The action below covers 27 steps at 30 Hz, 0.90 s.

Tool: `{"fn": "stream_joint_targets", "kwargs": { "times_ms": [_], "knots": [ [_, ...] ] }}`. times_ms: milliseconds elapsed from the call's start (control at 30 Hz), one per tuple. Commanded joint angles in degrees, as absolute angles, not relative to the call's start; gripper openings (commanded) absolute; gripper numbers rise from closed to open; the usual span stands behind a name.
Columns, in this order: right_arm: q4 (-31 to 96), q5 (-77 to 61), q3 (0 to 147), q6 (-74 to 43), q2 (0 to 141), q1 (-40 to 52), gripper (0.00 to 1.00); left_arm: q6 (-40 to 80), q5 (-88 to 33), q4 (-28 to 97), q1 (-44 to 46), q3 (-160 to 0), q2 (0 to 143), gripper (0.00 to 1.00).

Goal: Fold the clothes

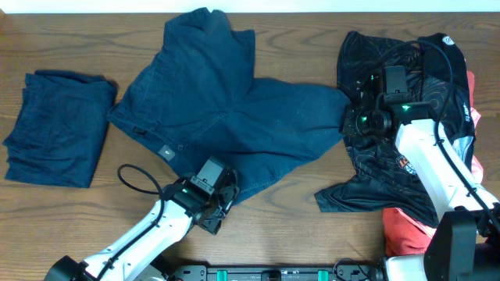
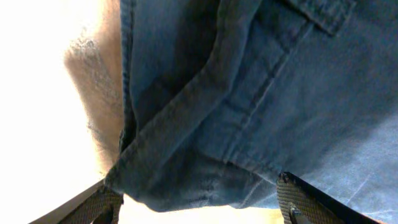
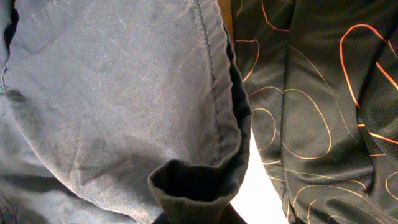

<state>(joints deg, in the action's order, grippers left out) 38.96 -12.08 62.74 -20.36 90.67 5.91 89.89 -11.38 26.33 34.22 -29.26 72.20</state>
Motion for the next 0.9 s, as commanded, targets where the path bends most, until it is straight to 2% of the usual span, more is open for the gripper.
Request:
{"fn": "stream_joint_targets", "kwargs": {
  "times_ms": [0,67,100,233,267,300,400,567,700,867],
  "knots": [
    [39.24,-11.79,63.24,-19.62,89.89,6.00,0.04,92.55,-8.19,26.41,34.48,-28.93,72.58,0.80],
    [39.48,-11.77,63.24,-19.62,89.89,6.00,0.03,93.34,-6.59,26.24,34.48,-28.93,73.06,0.79],
    [39.53,-11.79,63.24,-19.62,89.89,6.00,0.04,93.34,-5.78,26.09,34.48,-28.93,73.34,0.74],
    [40.36,-11.77,63.24,-19.62,89.89,6.00,0.03,93.25,-3.46,25.82,34.48,-28.93,75.18,0.30],
    [40.60,-11.73,63.24,-19.62,89.89,5.93,0.03,92.55,-3.31,25.80,34.48,-28.93,75.77,0.15],
    [40.86,-11.16,63.24,-19.64,89.89,5.80,0.03,91.46,-3.11,25.82,34.41,-28.93,76.25,0.06],
    [41.91,-8.47,63.24,-19.66,89.43,4.62,0.01,83.18,-2.26,25.80,33.23,-29.04,75.85,0.06],
    [45.23,-8.38,63.29,-19.03,85.03,1.28,0.01,62.48,-3.84,28.84,28.73,-34.35,70.46,0.06],
    [48.45,-8.29,63.29,-17.50,78.17,1.06,0.01,52.16,-3.42,38.13,28.29,-43.66,66.11,0.06],
    [50.41,-8.29,63.72,-17.76,68.12,-1.58,0.01,45.69,-2.92,53.91,28.29,-57.12,62.87,0.06]
  ]
}}
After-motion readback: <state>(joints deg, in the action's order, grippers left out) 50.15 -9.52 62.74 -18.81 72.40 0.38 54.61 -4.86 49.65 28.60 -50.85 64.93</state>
